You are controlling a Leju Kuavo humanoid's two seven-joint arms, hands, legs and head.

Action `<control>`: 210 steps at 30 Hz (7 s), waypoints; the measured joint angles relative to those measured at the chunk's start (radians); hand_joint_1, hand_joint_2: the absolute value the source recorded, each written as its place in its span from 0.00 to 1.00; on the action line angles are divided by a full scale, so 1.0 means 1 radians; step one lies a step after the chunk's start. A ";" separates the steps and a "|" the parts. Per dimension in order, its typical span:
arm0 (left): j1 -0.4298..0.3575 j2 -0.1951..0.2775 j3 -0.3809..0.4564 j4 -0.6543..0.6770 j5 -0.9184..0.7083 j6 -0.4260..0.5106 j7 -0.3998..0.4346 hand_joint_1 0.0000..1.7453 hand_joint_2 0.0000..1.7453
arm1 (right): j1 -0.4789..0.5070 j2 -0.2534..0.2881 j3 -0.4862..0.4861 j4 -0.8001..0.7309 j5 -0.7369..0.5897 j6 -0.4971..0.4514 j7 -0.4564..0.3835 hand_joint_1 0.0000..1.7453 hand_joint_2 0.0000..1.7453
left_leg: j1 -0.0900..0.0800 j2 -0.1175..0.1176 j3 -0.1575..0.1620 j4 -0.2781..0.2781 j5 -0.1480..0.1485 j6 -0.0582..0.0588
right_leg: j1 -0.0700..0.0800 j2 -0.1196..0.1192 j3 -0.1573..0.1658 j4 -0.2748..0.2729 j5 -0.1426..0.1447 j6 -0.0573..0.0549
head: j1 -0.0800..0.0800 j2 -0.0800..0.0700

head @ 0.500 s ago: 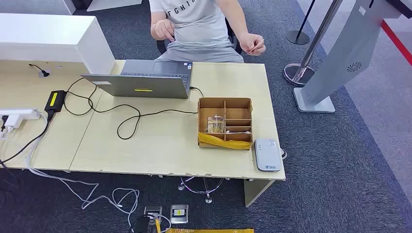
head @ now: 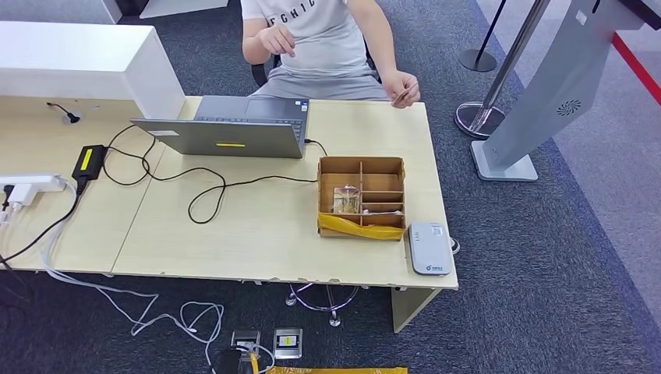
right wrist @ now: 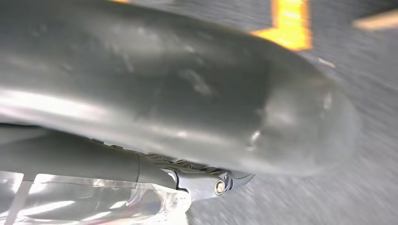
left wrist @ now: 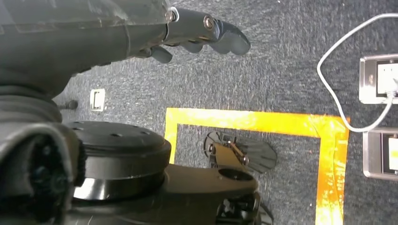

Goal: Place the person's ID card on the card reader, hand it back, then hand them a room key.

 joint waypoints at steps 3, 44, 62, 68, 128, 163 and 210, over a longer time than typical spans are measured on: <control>-0.004 -0.002 -0.001 0.000 -0.040 -0.010 0.024 0.00 0.00 | -0.054 -0.016 -0.073 0.029 -0.087 0.000 -0.068 0.00 0.00 | -0.001 0.001 0.000 0.000 0.001 0.001 | -0.001 0.001 0.000 0.000 0.001 0.001 | 0.000 0.000; -0.059 -0.026 -0.119 0.003 -0.061 -0.018 0.106 0.00 0.00 | -0.331 -0.470 -1.010 -0.886 2.120 0.166 1.203 0.00 1.00 | -0.008 -0.007 -0.018 0.000 0.015 0.004 | -0.009 -0.005 -0.016 0.000 0.013 0.005 | 0.000 0.000; -0.098 -0.069 -0.300 -0.009 -0.061 -0.054 0.186 0.00 0.00 | -0.363 -0.442 -0.828 -1.205 2.132 0.325 1.199 0.00 1.00 | -0.006 -0.008 -0.021 0.000 0.019 0.005 | -0.007 -0.007 -0.018 0.001 0.015 0.005 | 0.000 0.000; -0.103 -0.074 -0.358 -0.016 -0.061 -0.066 0.196 0.00 0.00 | -0.409 -0.441 -0.753 -1.189 2.090 0.294 1.199 0.00 1.00 | -0.006 -0.008 -0.022 0.000 0.019 0.005 | -0.007 -0.007 -0.020 0.001 0.015 0.005 | 0.000 0.000; -0.121 -0.089 -0.458 -0.035 -0.061 -0.083 0.247 0.00 0.00 | -0.596 -0.257 -0.310 -0.967 2.239 0.374 1.196 1.00 1.00 | -0.005 -0.008 -0.022 0.000 0.019 0.004 | -0.006 -0.006 -0.021 0.001 0.015 0.004 | 0.000 0.000; -0.126 -0.090 -0.485 -0.035 -0.061 -0.114 0.255 0.00 0.00 | -0.528 -0.323 -0.306 -0.940 1.883 0.284 1.075 1.00 1.00 | -0.005 -0.006 -0.022 0.000 0.019 0.004 | -0.006 -0.005 -0.021 0.001 0.015 0.004 | 0.000 0.000; -0.127 -0.078 -0.486 -0.035 -0.061 -0.107 0.247 0.00 0.00 | -0.472 -0.298 -0.242 -0.692 1.705 0.159 0.969 1.00 1.00 | -0.005 -0.007 -0.022 0.000 0.019 0.004 | -0.006 -0.005 -0.021 0.001 0.015 0.004 | 0.000 0.000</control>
